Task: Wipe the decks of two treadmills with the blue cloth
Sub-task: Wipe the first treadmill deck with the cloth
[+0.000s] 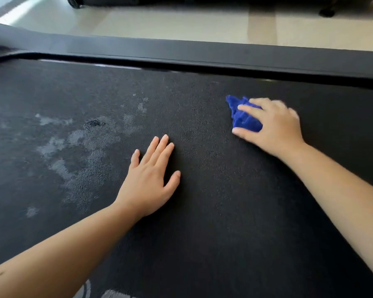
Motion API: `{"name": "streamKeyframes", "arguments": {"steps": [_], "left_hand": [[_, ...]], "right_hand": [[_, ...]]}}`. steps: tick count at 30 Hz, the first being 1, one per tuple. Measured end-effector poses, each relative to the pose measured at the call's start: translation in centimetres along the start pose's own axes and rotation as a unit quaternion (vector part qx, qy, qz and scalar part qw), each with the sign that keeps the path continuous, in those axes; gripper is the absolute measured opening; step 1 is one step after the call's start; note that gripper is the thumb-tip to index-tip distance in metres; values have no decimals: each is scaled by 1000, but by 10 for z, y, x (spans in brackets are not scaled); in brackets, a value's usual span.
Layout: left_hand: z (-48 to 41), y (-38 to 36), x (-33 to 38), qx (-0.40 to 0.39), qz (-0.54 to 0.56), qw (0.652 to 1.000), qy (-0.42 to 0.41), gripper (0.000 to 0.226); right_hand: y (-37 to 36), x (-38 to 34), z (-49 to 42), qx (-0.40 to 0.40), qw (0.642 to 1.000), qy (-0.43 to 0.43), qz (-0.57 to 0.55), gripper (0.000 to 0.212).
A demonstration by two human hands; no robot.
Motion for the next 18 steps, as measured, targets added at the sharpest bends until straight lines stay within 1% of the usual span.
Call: {"name": "streamKeyframes", "arguments": {"steps": [3,5,9,11,14,16,18], "left_hand": [[-1,-1,1,-1,2,1000,-4,81],[-1,-2,1,-1,-2,1000,-5,80],[-2,-3,1,-3,-8,1000,-4,62],[-2,-3,1,1,-9,1000,-3,60],[-3,-3,0,5,-15,1000,-2,59],[-2,-2,-2,11,-17,1000,0,59],[-2,-1,-1,12,-14,1000,-1,58]], "right_hand": [[16,-40,86,44,997,55,-10,63],[26,-57,145,52,996,65,-21,59],[33,-84,227,32,996,83,-20,57],[35,-89,232,40,993,104,-32,55],[33,-79,196,52,991,114,-36,57],[30,-57,155,56,997,58,-20,61],[25,-34,120,38,999,-33,-3,63]]}}
Point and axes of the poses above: each hand's wrist, its own z-axis away from the middle knuckle, its own y-axis out of the back of the hand, x = y × z, the point moved 9 cm from there along -z, towards the middle knuckle, and after that the axes turned 2 degrees about y, right-handed, at the moved point
